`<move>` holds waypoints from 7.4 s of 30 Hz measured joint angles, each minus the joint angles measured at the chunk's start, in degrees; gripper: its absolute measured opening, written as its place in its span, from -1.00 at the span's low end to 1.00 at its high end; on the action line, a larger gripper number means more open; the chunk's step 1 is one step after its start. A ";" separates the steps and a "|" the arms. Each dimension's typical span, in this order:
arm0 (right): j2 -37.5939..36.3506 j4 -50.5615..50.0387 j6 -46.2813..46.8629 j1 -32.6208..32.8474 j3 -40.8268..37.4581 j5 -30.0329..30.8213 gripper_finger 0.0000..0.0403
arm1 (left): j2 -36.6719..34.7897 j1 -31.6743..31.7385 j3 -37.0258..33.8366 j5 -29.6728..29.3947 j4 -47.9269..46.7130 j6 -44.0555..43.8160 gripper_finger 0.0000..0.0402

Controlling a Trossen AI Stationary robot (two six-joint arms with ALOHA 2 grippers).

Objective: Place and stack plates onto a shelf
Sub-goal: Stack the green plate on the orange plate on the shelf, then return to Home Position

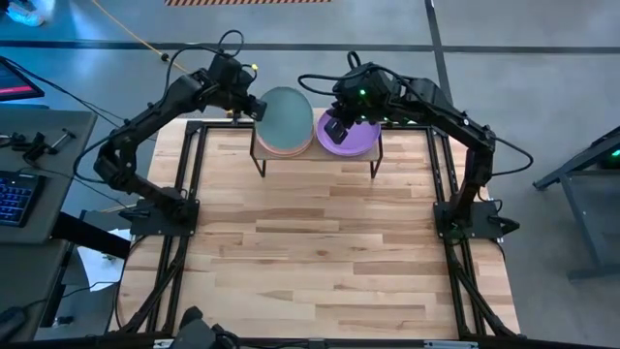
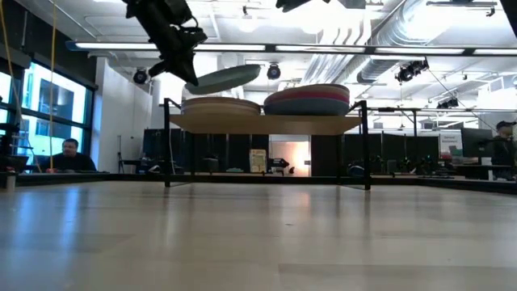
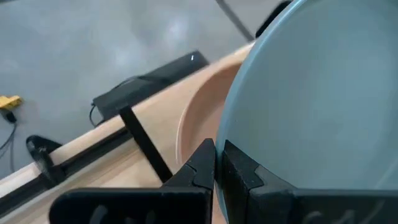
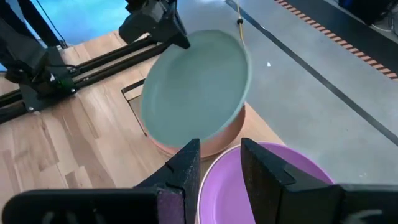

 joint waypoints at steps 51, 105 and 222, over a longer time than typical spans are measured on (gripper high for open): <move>0.00 -4.04 0.98 0.04 0.00 0.00 -0.53 | 5.50 0.24 2.32 -2.72 -3.46 5.29 -0.83; -22.86 29.10 -2.58 1.90 -44.38 -10.27 -0.53 | -60.90 -2.18 -33.98 5.71 8.56 6.76 -0.63; -103.49 78.02 0.98 2.16 -132.21 -19.47 -0.53 | -82.85 -34.61 -80.67 13.51 50.20 3.28 -0.83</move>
